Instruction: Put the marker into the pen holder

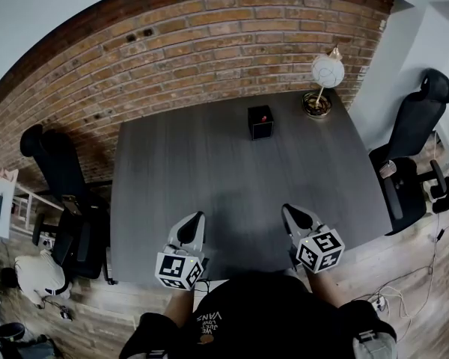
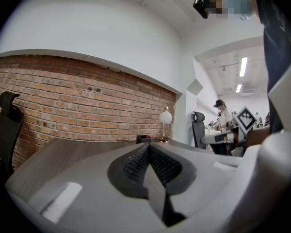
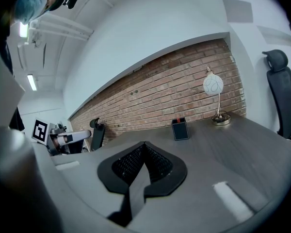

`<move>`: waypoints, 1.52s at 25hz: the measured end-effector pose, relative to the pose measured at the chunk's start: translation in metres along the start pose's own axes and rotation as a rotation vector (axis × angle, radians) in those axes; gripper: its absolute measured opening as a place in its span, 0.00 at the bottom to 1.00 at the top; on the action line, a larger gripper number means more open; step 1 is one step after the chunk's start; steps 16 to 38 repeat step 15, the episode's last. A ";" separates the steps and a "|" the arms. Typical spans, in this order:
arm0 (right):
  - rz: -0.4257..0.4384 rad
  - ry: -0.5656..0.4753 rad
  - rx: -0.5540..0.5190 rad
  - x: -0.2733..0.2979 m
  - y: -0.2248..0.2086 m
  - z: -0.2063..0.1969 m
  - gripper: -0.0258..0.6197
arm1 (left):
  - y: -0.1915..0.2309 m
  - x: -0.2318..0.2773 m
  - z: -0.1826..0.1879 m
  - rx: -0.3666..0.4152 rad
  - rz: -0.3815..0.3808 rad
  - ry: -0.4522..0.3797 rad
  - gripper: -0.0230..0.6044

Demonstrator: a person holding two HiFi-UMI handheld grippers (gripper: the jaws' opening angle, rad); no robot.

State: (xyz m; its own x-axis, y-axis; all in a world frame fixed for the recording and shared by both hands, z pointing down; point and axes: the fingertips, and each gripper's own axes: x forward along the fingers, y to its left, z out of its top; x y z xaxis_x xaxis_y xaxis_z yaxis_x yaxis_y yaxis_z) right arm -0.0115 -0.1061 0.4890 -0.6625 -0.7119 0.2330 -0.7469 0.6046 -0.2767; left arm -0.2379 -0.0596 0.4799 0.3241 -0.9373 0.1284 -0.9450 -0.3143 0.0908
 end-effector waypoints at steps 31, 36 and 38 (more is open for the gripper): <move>-0.008 0.006 0.000 0.000 -0.009 0.000 0.04 | -0.007 0.009 -0.002 0.001 -0.012 0.014 0.12; -0.008 0.006 0.000 0.000 -0.009 0.000 0.04 | -0.007 0.009 -0.002 0.001 -0.012 0.014 0.12; -0.008 0.006 0.000 0.000 -0.009 0.000 0.04 | -0.007 0.009 -0.002 0.001 -0.012 0.014 0.12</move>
